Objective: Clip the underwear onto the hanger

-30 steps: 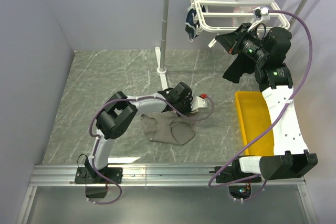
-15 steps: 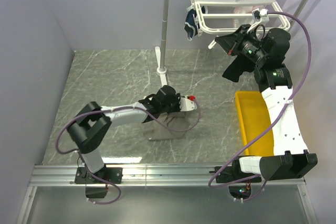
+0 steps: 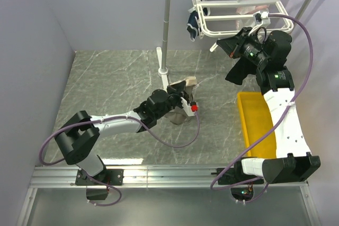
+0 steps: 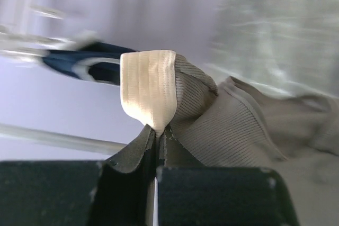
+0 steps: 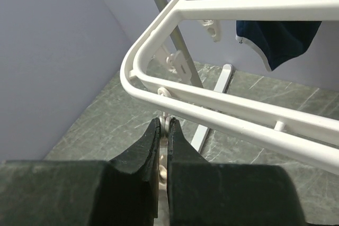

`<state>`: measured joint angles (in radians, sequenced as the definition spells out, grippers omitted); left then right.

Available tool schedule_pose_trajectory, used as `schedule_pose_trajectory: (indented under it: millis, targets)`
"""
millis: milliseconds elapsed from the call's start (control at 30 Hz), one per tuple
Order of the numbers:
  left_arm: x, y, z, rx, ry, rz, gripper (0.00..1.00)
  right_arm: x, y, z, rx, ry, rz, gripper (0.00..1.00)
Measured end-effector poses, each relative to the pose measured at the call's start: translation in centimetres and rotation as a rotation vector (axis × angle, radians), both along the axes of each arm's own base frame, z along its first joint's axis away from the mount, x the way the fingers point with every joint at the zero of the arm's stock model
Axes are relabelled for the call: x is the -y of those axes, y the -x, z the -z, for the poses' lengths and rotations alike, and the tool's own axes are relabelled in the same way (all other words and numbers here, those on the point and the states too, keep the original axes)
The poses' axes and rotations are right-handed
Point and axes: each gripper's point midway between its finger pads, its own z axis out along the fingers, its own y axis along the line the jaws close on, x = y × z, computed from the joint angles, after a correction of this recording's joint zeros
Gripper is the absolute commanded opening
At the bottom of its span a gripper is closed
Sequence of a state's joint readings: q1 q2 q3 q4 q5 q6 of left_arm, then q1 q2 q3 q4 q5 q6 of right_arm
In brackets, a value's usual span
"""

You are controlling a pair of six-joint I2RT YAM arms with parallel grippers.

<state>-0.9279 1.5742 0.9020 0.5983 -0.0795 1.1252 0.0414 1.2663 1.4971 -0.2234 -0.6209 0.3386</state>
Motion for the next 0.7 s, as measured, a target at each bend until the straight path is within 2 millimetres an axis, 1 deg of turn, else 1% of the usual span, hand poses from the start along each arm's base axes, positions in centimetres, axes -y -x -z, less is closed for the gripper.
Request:
schedule_pose_trajectory:
  millis: [100, 200, 333, 567, 700]
  targets:
    - [0.1, -0.8, -2.4, 0.159, 0.003, -0.03, 0.0, 0.0, 0.0, 0.4, -0.009, 0.0, 0.0, 0.0]
    - [0.5, -1.6, -3.2, 0.244, -0.013, -0.058, 0.0, 0.0, 0.0, 0.6, -0.012, 0.004, 0.0, 0.0]
    - [1.3, -2.5, -4.5, 0.333, -0.029, -0.082, 0.0, 0.0, -0.1, 0.6, -0.008, 0.009, -0.001, 0.0]
    - [2.5, -3.7, -8.3, 0.452, 0.003, -0.117, 0.0, 0.1, -0.1, 0.7, -0.002, 0.018, -0.002, 0.0]
    - [3.1, -4.1, -9.9, 0.494, 0.02, -0.129, 0.0, 0.1, -0.1, 0.8, -0.004, 0.02, -0.002, 0.0]
